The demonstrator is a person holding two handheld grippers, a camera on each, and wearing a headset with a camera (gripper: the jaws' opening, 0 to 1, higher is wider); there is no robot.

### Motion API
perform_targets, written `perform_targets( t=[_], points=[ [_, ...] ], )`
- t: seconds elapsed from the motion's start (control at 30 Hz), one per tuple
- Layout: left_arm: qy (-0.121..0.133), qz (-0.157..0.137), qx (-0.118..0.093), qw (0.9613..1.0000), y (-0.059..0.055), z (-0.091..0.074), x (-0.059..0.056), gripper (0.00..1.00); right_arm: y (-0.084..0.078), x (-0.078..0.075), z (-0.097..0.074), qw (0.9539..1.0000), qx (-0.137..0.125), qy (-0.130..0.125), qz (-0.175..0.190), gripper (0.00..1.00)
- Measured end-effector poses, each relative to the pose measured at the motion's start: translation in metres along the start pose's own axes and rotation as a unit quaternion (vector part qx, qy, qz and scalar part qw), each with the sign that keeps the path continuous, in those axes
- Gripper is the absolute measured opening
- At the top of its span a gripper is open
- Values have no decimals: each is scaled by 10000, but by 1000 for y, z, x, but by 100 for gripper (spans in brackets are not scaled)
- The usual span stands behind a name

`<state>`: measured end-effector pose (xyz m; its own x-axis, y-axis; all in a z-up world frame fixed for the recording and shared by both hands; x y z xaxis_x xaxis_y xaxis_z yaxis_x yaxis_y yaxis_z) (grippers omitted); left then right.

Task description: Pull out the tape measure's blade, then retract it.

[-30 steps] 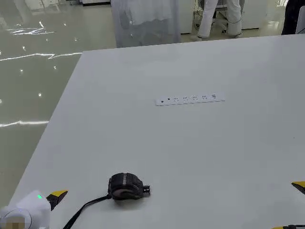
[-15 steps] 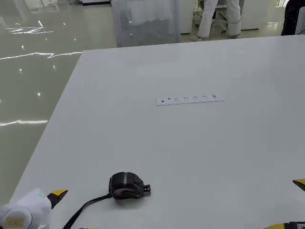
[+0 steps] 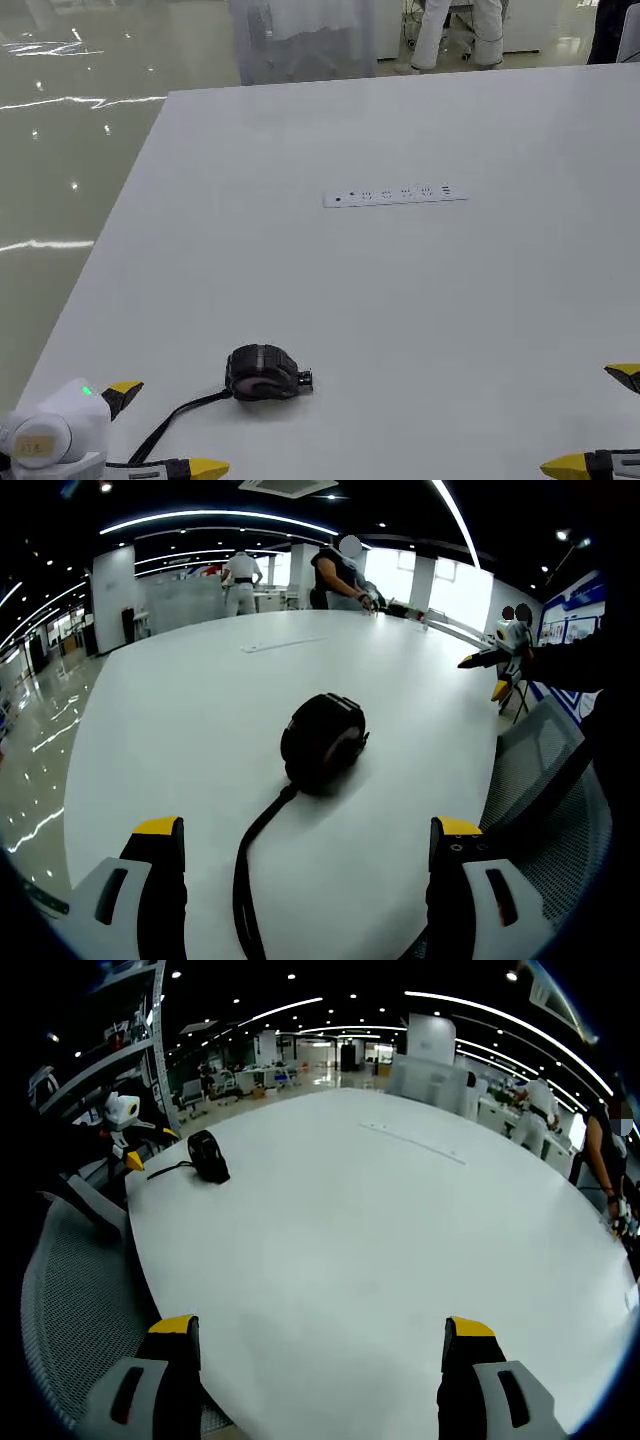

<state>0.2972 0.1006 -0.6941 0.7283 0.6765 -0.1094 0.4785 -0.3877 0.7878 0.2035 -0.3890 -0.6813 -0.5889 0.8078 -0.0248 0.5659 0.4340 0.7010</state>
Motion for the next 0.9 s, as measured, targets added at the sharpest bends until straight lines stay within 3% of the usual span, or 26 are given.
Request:
perform_targets(
  t=[0.5, 0.77, 0.9],
  points=[
    [74, 119, 35, 9999, 4, -5, 2, 99, 17, 3, 13, 9995, -44, 200, -249, 99],
    [26, 323, 156, 9994, 14, -4, -1, 99, 26, 2, 19, 9987, -116, 336, -375, 99],
    [61, 554, 132, 9984, 26, -1, 1, 99, 30, 1, 22, 9982, -165, 423, -392, 99]
  ],
)
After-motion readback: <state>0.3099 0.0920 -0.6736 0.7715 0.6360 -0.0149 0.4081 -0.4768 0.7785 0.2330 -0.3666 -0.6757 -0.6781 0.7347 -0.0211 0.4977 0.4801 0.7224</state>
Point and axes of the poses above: the centre of the closed fingertips' face, and the gripper's own axes: z roughly forward along the fingers, x roughly to its left, y roughly out of its top, the point moved 7 cm from there along -z, roughly backward along the fingers, and after that the axes turned 3 degrees about -z, right-handed, at the moved point
